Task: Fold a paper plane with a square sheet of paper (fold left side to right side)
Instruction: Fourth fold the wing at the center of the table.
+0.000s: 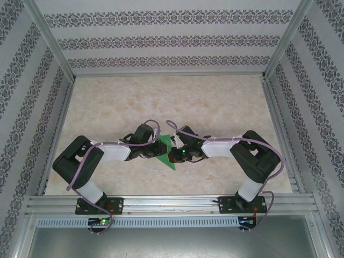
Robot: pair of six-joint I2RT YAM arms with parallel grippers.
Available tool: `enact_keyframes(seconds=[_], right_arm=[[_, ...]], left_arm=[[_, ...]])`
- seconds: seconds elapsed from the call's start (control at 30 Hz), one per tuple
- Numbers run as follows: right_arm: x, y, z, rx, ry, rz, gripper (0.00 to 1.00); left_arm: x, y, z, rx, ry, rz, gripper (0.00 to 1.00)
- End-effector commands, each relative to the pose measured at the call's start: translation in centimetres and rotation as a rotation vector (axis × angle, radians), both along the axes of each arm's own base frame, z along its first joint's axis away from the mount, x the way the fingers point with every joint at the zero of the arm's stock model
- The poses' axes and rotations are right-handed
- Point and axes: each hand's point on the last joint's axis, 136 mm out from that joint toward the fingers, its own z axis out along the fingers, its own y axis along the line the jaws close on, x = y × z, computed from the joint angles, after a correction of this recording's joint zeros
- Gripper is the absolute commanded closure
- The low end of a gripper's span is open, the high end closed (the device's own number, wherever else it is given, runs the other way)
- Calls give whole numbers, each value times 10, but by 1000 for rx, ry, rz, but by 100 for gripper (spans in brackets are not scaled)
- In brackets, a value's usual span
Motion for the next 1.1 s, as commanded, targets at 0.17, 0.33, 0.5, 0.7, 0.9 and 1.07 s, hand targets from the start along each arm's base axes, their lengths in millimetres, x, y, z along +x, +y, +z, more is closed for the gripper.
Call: enact_keyframes(seconds=[0.17, 0.33, 0.5, 0.7, 0.9, 1.07], right_arm=[[-30, -46, -52, -239, 116, -12, 100], [-33, -49, -52, -263, 120, 9, 100], [-36, -52, -53, -290, 126, 25, 100], [-39, -54, -55, -306, 139, 36, 100], [-42, -55, -57, -316, 145, 45, 100], [-45, -57, -59, -324, 151, 49, 100]], left_arm=[[15, -11, -2, 2, -26, 6, 86], [14, 3, -18, 87, 5, 41, 86], [15, 13, -30, 130, 28, 63, 86], [23, 23, -33, 138, 36, 93, 86], [36, 31, -32, 145, 31, 101, 86], [46, 37, -32, 141, 29, 116, 86]])
